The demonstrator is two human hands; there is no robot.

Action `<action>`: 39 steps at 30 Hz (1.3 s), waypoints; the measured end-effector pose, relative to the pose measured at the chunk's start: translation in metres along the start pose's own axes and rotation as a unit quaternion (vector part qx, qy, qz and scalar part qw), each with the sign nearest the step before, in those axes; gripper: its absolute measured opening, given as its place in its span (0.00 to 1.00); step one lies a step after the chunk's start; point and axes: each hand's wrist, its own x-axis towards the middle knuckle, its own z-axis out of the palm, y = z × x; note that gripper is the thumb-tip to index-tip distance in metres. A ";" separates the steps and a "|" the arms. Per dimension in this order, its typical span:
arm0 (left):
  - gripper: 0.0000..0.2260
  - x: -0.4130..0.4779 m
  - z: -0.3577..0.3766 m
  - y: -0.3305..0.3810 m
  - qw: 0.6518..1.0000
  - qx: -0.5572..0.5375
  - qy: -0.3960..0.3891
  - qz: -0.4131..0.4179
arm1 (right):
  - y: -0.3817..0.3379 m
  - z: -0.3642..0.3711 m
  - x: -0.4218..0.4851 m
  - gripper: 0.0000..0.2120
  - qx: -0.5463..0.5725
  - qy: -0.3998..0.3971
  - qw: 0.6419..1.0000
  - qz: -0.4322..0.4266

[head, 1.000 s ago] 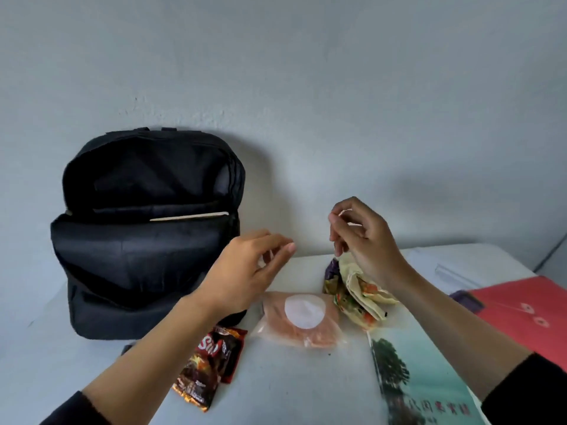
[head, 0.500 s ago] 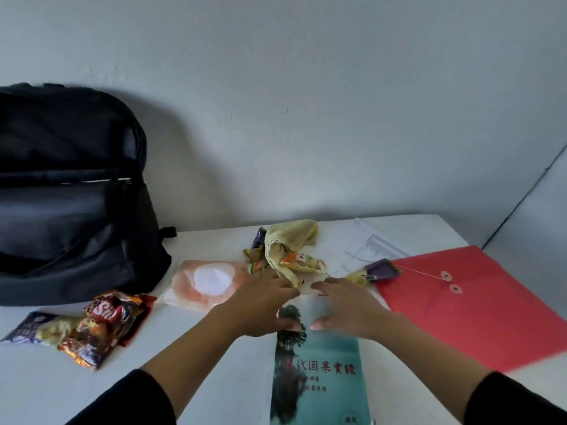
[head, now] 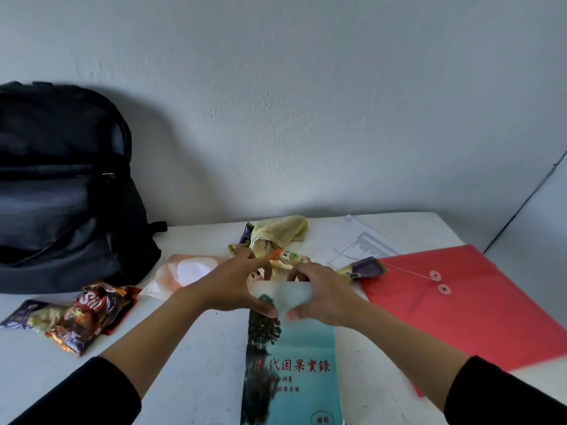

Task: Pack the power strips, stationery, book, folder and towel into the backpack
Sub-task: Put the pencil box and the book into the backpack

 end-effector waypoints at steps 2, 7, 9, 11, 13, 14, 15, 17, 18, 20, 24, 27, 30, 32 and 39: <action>0.23 -0.003 -0.017 0.002 0.995 -0.094 -0.019 -0.006 | -0.008 -0.011 -0.001 0.29 0.062 0.041 0.997 -0.020; 0.18 -0.018 -0.051 0.016 0.921 -0.390 0.006 0.011 | -0.034 -0.041 0.012 0.28 0.126 0.167 0.975 -0.077; 0.18 -0.030 -0.062 0.020 0.905 -0.422 0.052 0.018 | -0.045 -0.050 0.017 0.29 0.162 0.200 0.962 -0.090; 0.16 -0.042 -0.073 0.020 0.894 -0.434 0.106 0.030 | -0.056 -0.057 0.020 0.31 0.273 0.191 0.940 -0.069; 0.15 -0.054 -0.087 0.018 0.874 -0.453 0.175 0.036 | -0.069 -0.060 0.025 0.31 0.413 0.141 0.899 -0.044; 0.15 -0.060 -0.096 0.017 0.859 -0.466 0.208 0.038 | -0.076 -0.059 0.027 0.29 0.454 0.115 0.883 -0.029; 0.14 -0.066 -0.103 0.016 0.843 -0.480 0.238 0.042 | -0.082 -0.058 0.030 0.26 0.476 0.089 0.875 -0.018; 0.11 -0.076 -0.121 0.015 0.814 -0.503 0.289 0.044 | -0.098 -0.054 0.038 0.20 0.499 0.043 0.865 -0.022; 0.10 -0.081 -0.129 0.013 0.801 -0.512 0.307 0.041 | -0.107 -0.052 0.043 0.18 0.504 0.024 0.863 -0.035; 0.12 -0.091 -0.148 0.001 0.784 -0.523 0.332 0.042 | -0.134 -0.049 0.056 0.14 0.501 0.017 0.863 -0.062; 0.17 -0.113 -0.192 -0.041 0.802 -0.504 0.321 0.024 | -0.194 -0.040 0.090 0.11 0.534 0.065 0.839 -0.078; 0.10 -0.131 -0.228 -0.109 0.852 -0.369 0.370 -0.035 | -0.239 -0.029 0.121 0.09 0.592 0.067 0.799 -0.083; 0.14 -0.145 -0.259 -0.187 0.908 -0.139 0.381 -0.106 | -0.274 -0.023 0.151 0.12 0.644 0.052 0.759 -0.078; 0.07 -0.150 -0.272 -0.212 0.935 -0.021 0.330 -0.129 | -0.296 -0.021 0.171 0.14 0.659 0.046 0.746 -0.079; 0.25 -0.122 -0.290 -0.258 0.950 0.224 0.132 -0.173 | -0.368 -0.004 0.239 0.13 0.654 0.161 0.729 -0.120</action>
